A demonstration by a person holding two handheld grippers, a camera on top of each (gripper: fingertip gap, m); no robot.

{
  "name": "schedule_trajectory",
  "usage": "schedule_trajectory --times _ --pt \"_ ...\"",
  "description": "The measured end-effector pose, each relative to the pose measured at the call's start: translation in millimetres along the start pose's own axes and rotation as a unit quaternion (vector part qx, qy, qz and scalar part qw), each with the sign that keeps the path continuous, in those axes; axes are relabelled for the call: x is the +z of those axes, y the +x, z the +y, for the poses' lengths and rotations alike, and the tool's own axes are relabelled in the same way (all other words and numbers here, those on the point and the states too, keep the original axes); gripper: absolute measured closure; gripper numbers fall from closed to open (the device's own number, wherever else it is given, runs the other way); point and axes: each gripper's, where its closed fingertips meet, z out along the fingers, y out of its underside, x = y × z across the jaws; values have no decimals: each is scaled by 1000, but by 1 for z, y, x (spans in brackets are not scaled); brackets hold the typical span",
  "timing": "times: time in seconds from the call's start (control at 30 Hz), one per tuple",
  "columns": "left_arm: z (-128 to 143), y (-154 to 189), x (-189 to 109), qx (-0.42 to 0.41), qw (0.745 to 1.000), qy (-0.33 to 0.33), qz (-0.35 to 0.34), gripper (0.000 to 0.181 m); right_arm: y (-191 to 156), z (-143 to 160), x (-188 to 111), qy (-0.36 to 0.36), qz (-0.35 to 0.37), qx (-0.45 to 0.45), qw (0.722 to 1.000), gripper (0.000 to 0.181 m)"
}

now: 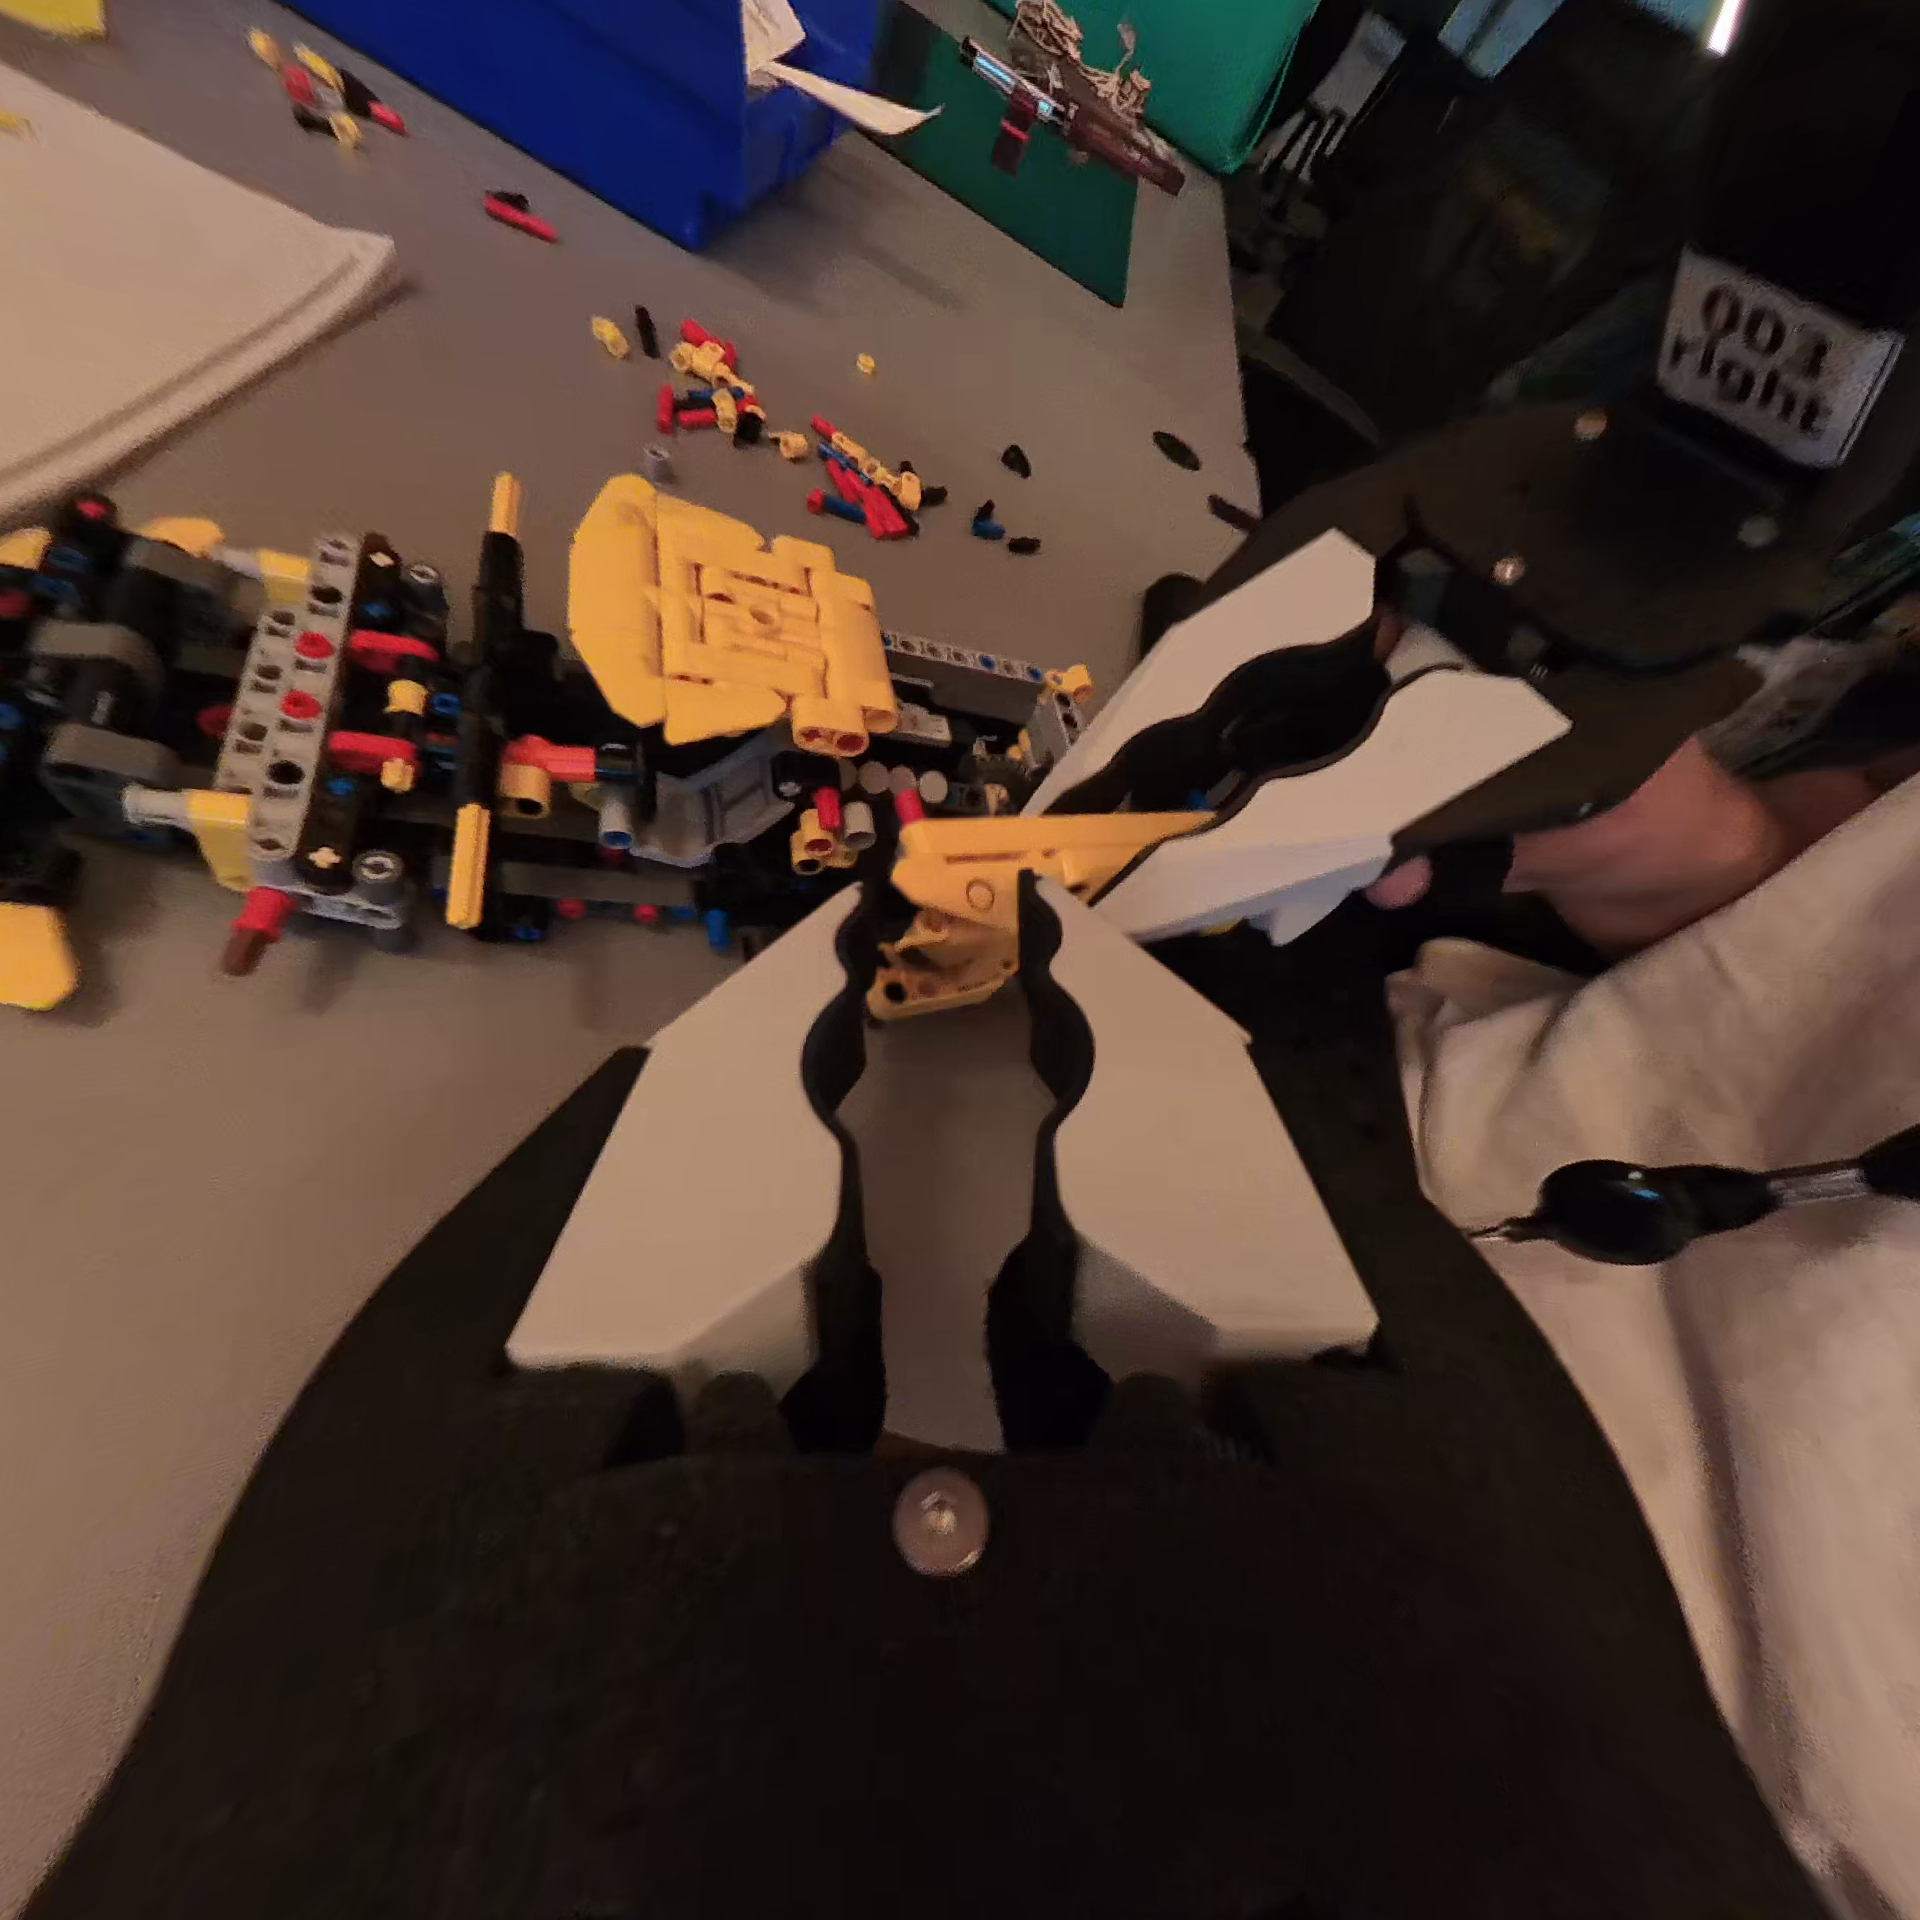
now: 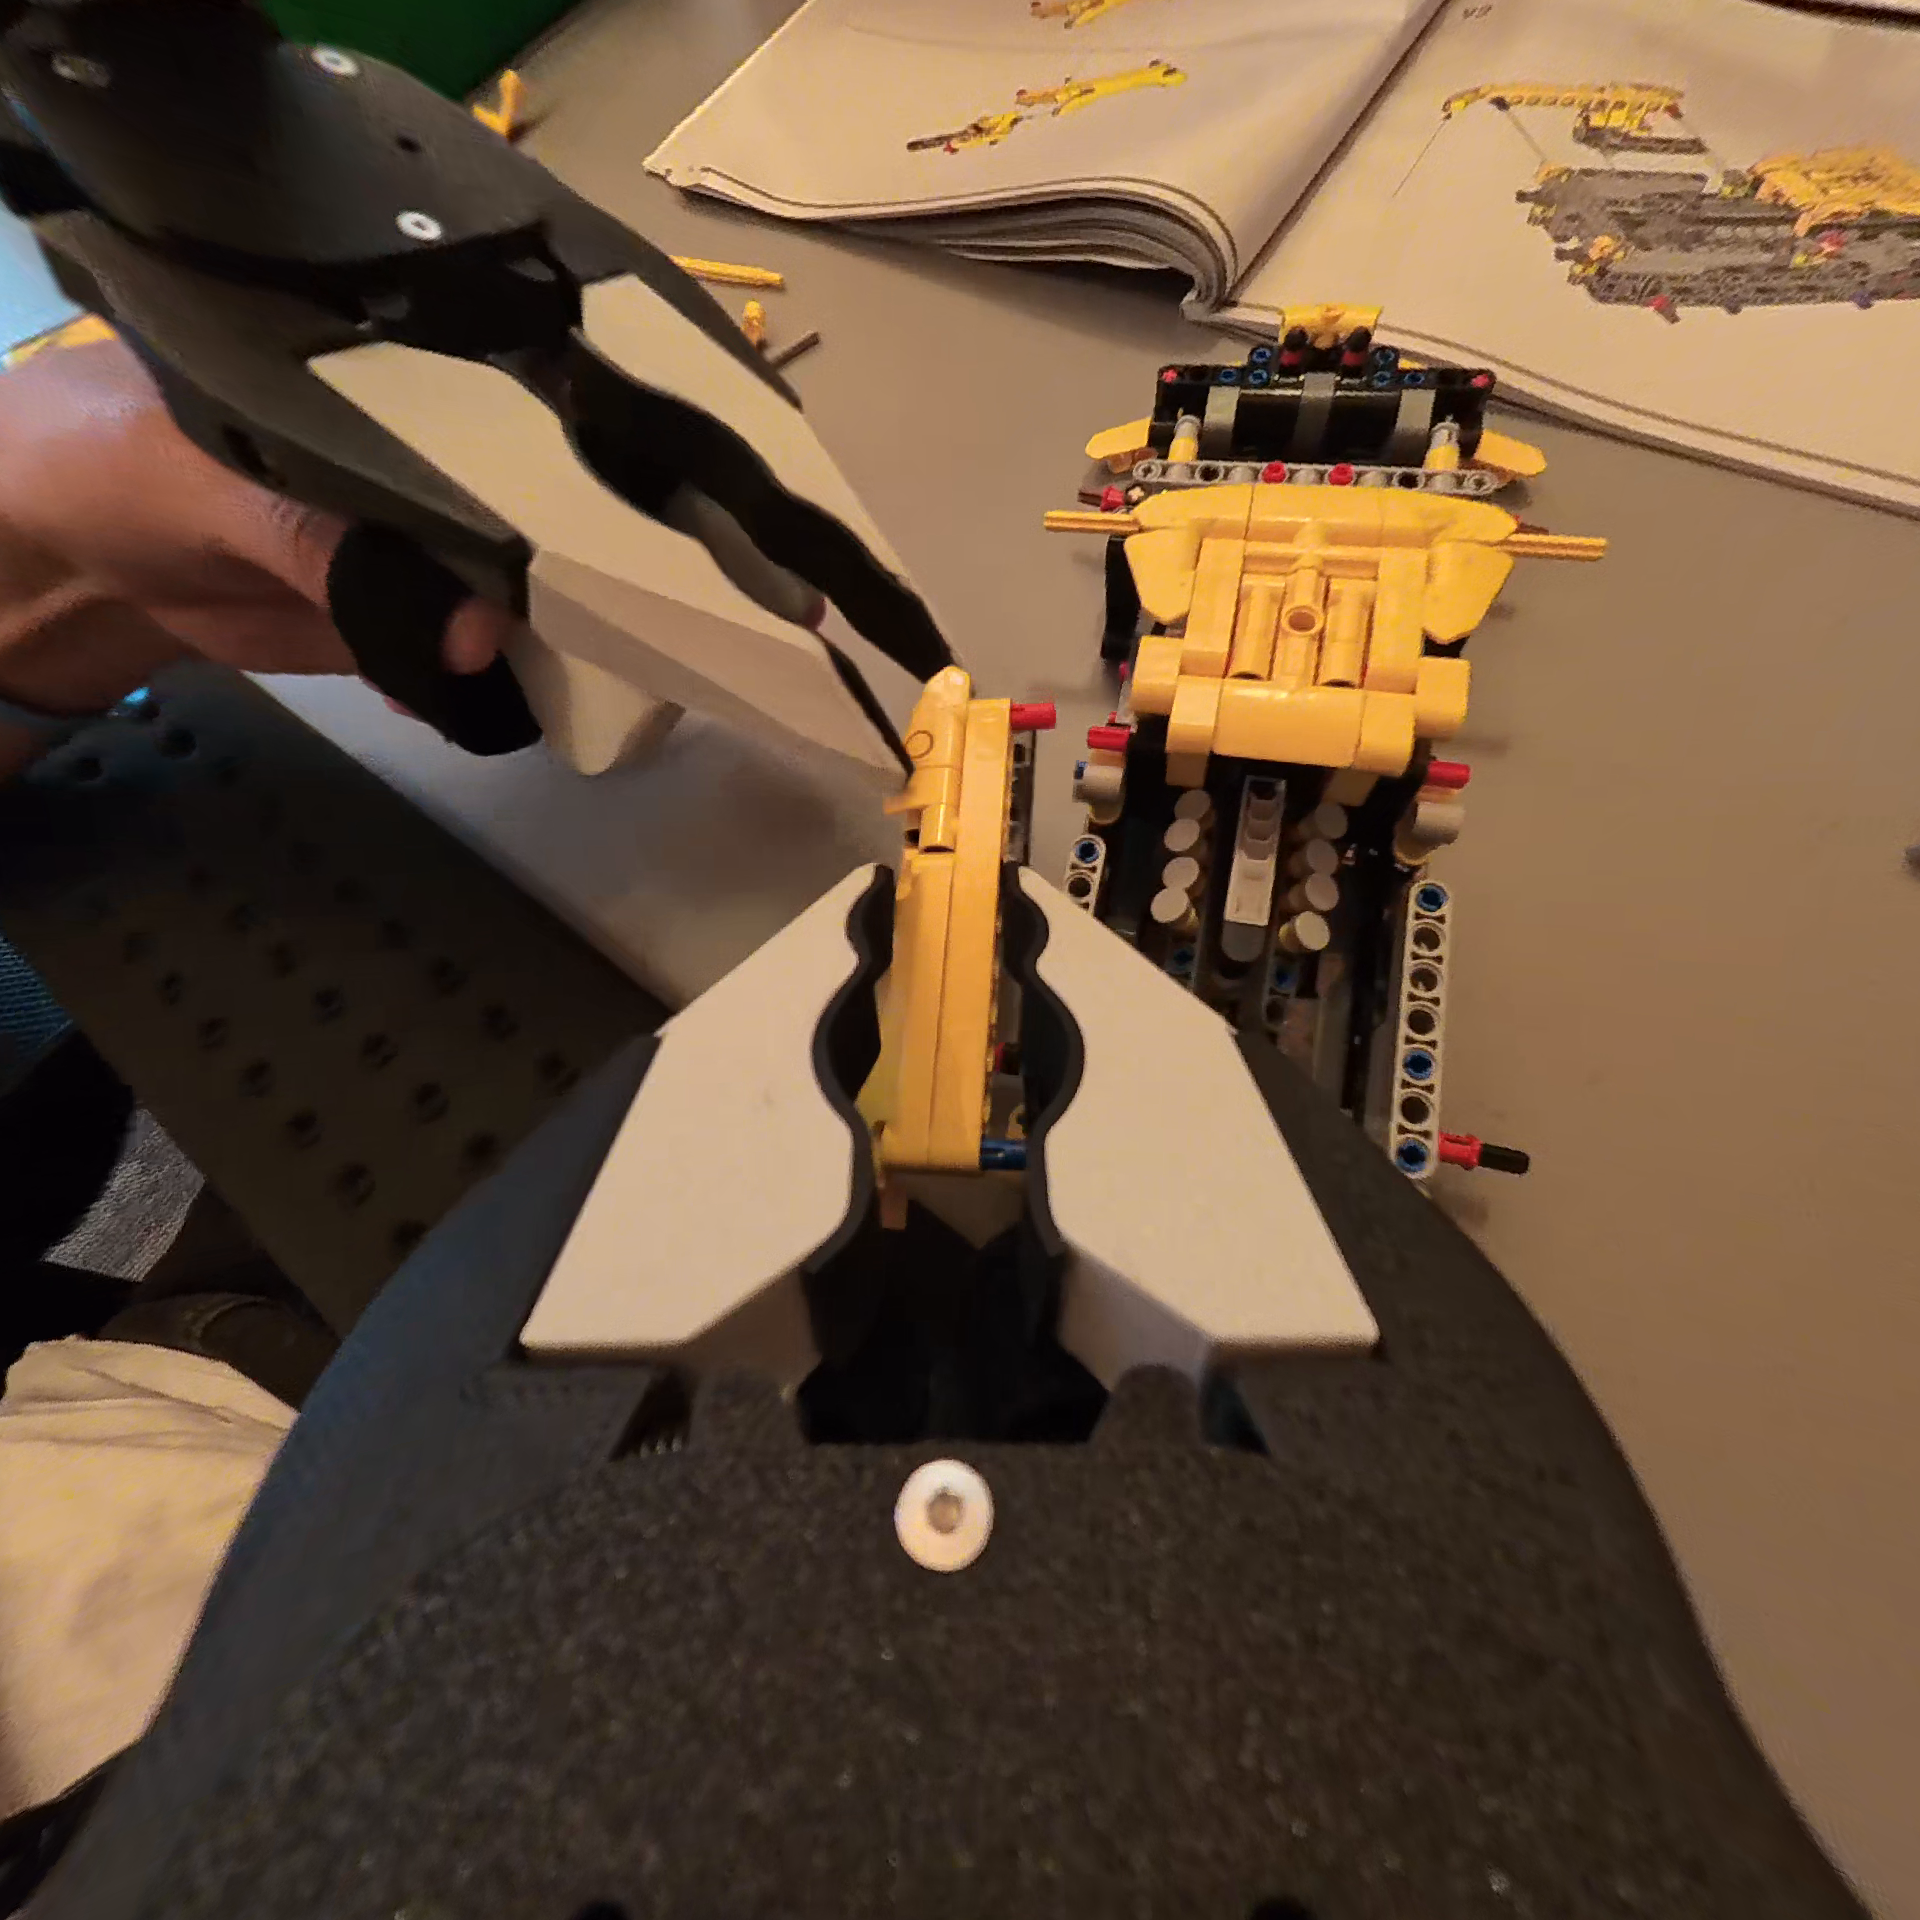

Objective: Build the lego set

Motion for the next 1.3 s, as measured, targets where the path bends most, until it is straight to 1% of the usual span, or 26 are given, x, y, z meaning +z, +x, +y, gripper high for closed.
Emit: schedule_trajectory --times 0.03,0.13,0.23,0.37,0.43,0.57,0.63,0.77,0.87,0.97,1.1,1.2,1.3 --pt "-1 -1 2 -18 1000 3 10 161 -1 1 1 -3 -2 3 1000 161" --pt "-1 -5 8 -80 996 2 33 169 1 4 3 -7 4 19 1000 161" --pt "1 -5 9 -145 987 -13 71 173 0 8 4 -4 2 32 999 161" --pt "5 -4 11 -163 981 -35 95 175 0 11 3 1 -1 27 1000 160" --pt "8 -5 14 -171 979 -48 102 175 1 8 2 12 -5 31 999 155" --pt "2 -2 15 -212 966 -40 144 175 2 4 5 17 -6 12 1000 154" --pt "0 -5 14 -229 961 -39 152 175 2 0 7 19 -3 2 1000 153" --pt "6 -13 12 -227 962 -65 139 176 13 -17 -9 48 -13 -13 999 150" --pt "4 -9 14 -224 960 -68 156 176 29 -21 -18 56 -27 -21 998 142" --pt "6 -9 18 -215 960 -83 156 176 47 -17 -17 63 -44 -23 997 134" --pt "4 -11 14 -204 962 -88 161 176 62 -24 -15 95 -89 13 991 125" --pt "4 -11 9 -191 963 -91 166 176 62 -18 -6 64 -137 43 988 119" --pt "5 -12 7 -175 965 -100 166 176 59 -19 -3 69 -148 48 985 122"
